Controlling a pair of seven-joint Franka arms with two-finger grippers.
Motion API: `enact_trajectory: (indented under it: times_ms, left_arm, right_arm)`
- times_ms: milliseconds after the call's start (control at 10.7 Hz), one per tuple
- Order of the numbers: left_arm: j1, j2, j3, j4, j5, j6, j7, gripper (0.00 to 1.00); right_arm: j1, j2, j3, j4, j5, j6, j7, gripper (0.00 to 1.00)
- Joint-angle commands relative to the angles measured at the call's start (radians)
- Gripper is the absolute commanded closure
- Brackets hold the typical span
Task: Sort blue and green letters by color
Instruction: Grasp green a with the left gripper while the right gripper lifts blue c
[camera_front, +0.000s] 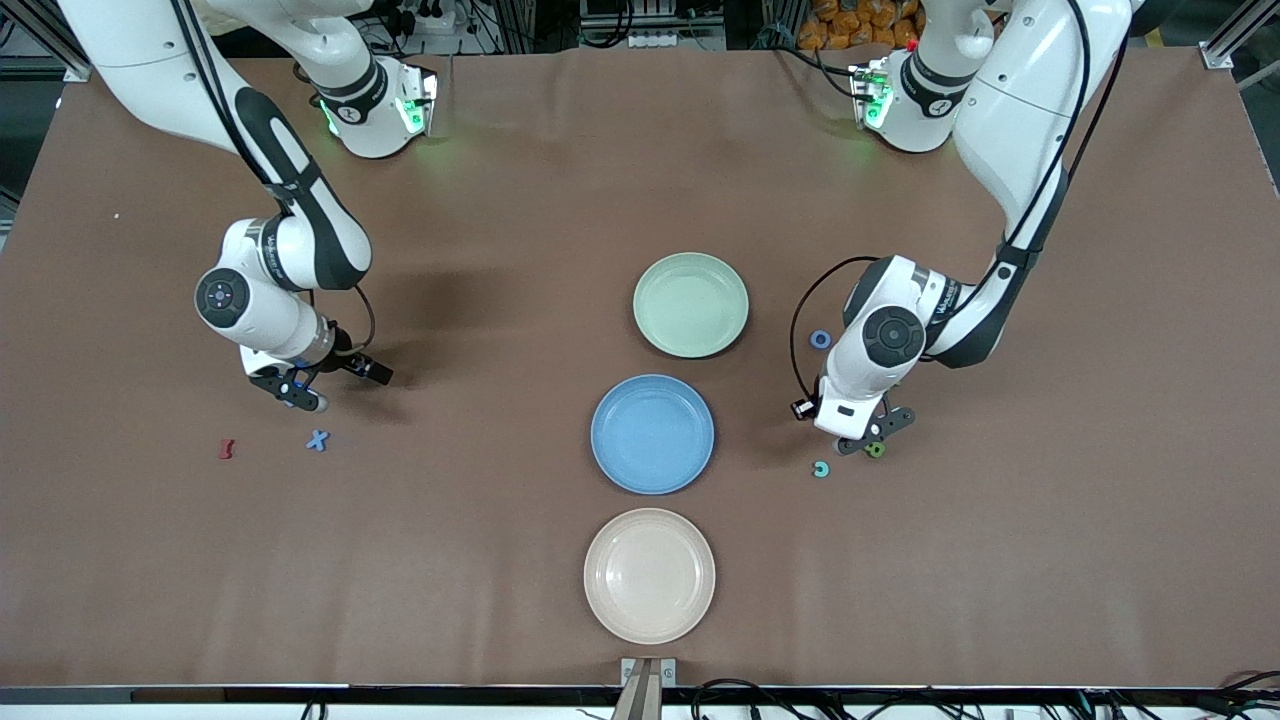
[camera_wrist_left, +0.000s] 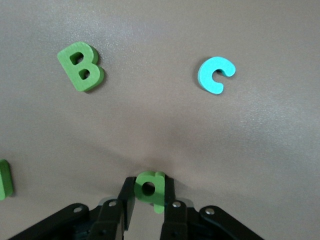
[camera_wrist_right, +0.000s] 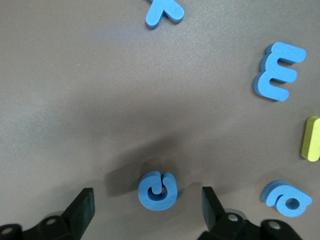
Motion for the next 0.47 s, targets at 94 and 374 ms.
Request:
enact_trajectory:
  times_ms: [94, 374]
  left_arm:
    - [-0.007, 0.008, 0.006, 0.004, 0.036, 0.001, -0.036, 1.00]
    - [-0.002, -0.038, 0.002, 0.004, 0.035, -0.009, -0.036, 1.00]
  right_arm:
    - [-0.020, 0.003, 0.014, -0.004, 0.013, 0.016, -0.024, 0.60]
    - [-0.034, 0.011, 0.014, -0.004, 0.013, 0.016, -0.038, 0.79]
